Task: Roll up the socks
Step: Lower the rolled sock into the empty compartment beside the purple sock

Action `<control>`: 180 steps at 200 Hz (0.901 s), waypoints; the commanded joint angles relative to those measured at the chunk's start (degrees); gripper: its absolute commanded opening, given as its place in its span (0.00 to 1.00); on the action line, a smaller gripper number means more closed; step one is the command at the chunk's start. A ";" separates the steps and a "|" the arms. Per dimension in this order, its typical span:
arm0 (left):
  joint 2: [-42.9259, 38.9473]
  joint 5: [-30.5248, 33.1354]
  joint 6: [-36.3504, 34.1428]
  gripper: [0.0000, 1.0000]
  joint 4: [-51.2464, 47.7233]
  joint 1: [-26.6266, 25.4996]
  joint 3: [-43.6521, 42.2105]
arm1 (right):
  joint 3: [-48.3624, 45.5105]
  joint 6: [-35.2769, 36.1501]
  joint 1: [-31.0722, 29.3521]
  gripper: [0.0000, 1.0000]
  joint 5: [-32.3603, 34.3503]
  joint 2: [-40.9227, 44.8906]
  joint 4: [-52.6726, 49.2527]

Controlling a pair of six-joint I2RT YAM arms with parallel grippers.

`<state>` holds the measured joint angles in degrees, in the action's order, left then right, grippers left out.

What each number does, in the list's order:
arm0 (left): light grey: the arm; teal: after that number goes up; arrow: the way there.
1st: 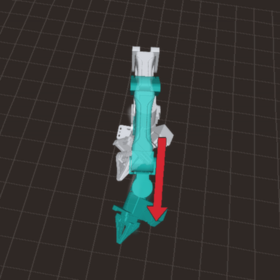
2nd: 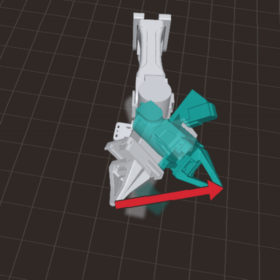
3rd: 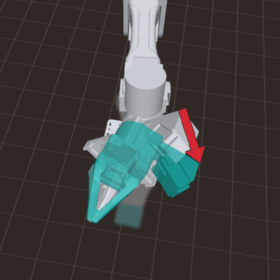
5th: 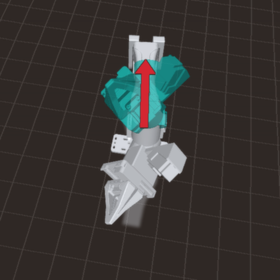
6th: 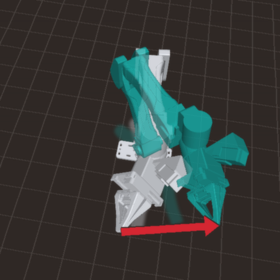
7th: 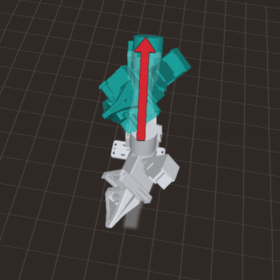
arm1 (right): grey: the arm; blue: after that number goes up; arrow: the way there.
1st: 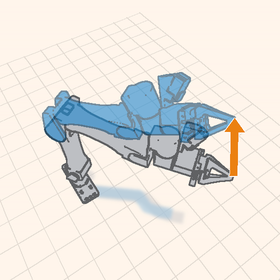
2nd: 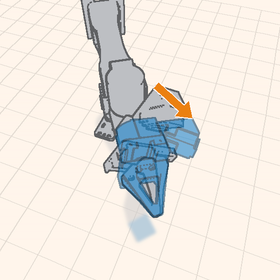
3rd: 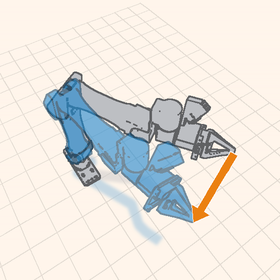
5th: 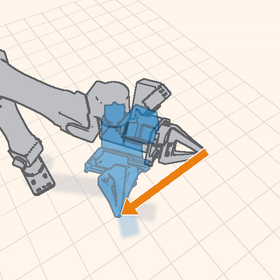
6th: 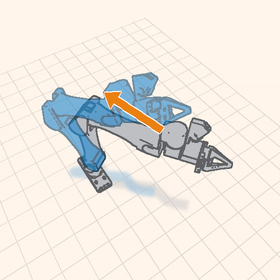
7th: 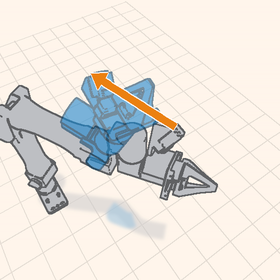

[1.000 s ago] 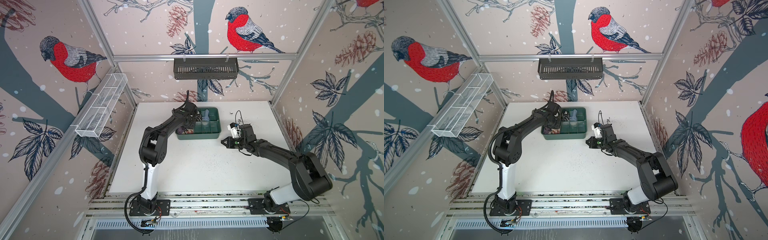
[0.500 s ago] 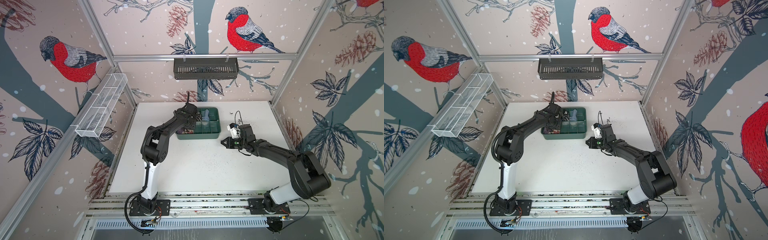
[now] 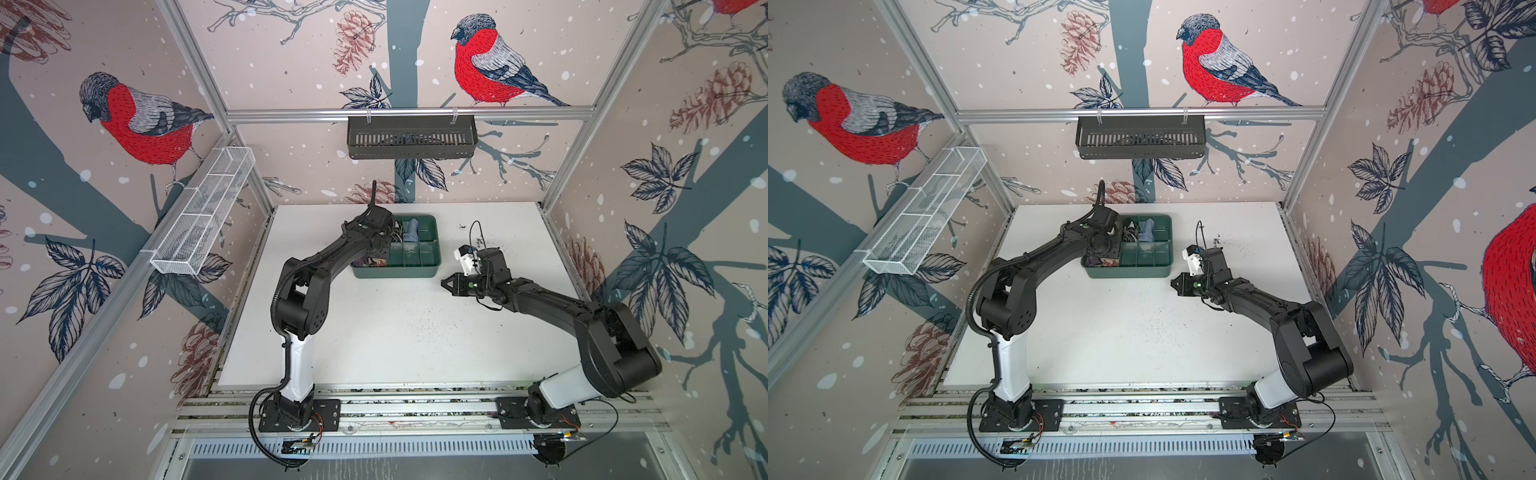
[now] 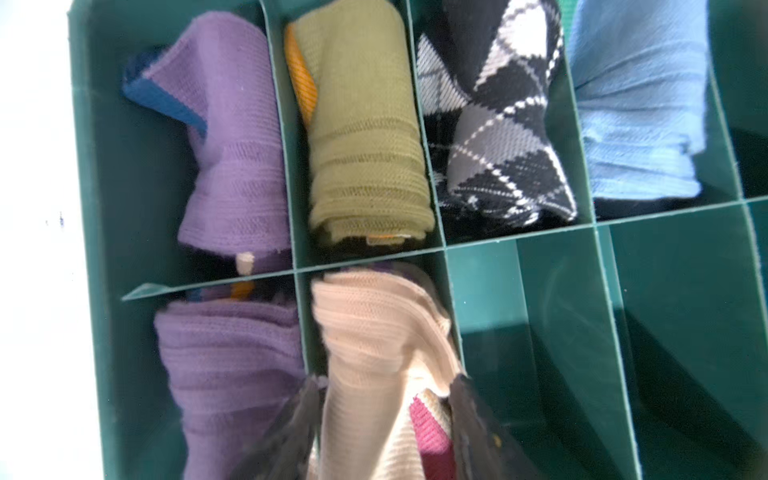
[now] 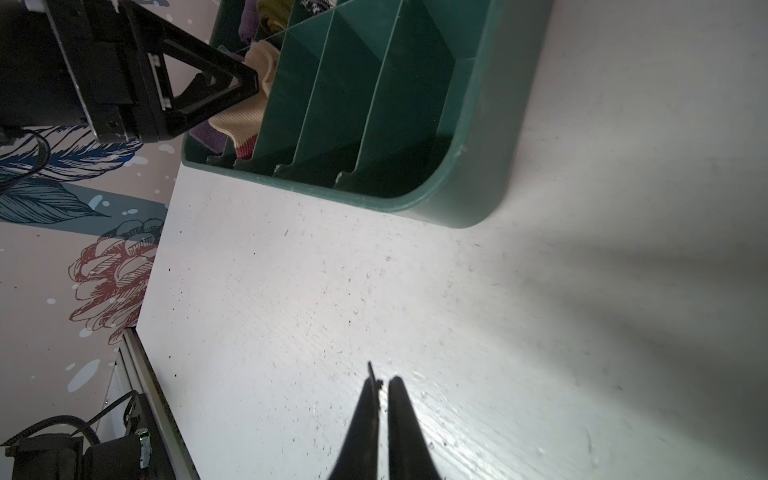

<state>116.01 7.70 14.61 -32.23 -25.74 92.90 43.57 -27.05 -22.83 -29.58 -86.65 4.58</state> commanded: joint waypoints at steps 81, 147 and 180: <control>-5.08 2.35 0.05 0.43 -1.43 -0.72 -5.52 | 0.28 -0.28 -0.46 0.10 -0.25 0.49 0.44; -2.80 1.60 -0.41 0.14 -2.58 -0.72 -4.21 | -0.22 -0.19 -0.46 0.10 0.32 1.10 0.16; -3.39 0.02 -0.39 0.12 -2.36 -0.72 -6.37 | -0.07 -0.29 -0.46 0.10 0.01 0.58 0.43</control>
<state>113.25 9.04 14.55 -33.67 -26.44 87.66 43.42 -27.07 -23.20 -29.56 -85.82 4.60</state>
